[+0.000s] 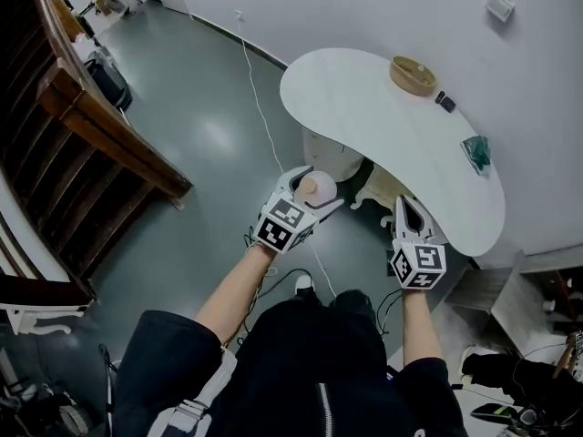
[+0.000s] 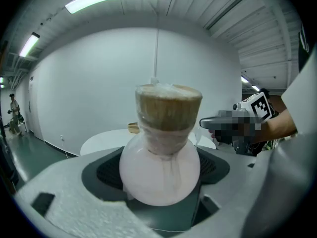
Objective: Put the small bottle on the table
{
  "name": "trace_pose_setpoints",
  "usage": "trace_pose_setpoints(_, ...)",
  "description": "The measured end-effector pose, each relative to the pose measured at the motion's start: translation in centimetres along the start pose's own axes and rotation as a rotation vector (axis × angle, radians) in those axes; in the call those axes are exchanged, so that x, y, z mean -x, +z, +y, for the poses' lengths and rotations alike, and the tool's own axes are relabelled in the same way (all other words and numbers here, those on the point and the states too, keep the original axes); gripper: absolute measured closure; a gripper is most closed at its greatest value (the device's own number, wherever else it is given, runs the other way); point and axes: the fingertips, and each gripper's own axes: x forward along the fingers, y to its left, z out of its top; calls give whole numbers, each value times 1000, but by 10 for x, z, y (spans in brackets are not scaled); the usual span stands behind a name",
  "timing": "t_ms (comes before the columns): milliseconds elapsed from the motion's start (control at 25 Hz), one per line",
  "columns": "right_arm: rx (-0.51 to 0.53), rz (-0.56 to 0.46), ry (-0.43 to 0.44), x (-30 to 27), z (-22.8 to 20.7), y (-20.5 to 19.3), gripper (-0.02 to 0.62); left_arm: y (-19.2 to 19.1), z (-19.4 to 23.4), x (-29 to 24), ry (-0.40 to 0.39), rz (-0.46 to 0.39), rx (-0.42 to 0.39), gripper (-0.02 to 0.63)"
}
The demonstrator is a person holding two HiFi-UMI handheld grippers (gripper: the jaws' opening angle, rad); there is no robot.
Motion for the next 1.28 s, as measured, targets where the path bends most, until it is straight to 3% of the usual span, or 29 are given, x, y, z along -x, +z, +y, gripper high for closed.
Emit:
trace_pose_setpoints(600,-26,8,-48,-94,-26,1,595,5,81,-61,-48,17,3,199)
trace_pose_setpoints(920,-70,26,-45,-179,-69,-4,595,21,138,-124,-57,62,-22,199)
trace_pose_setpoints(1280,-98,16,-72,-274,-123,24,595,58,210,-200,-86,89,-24,199)
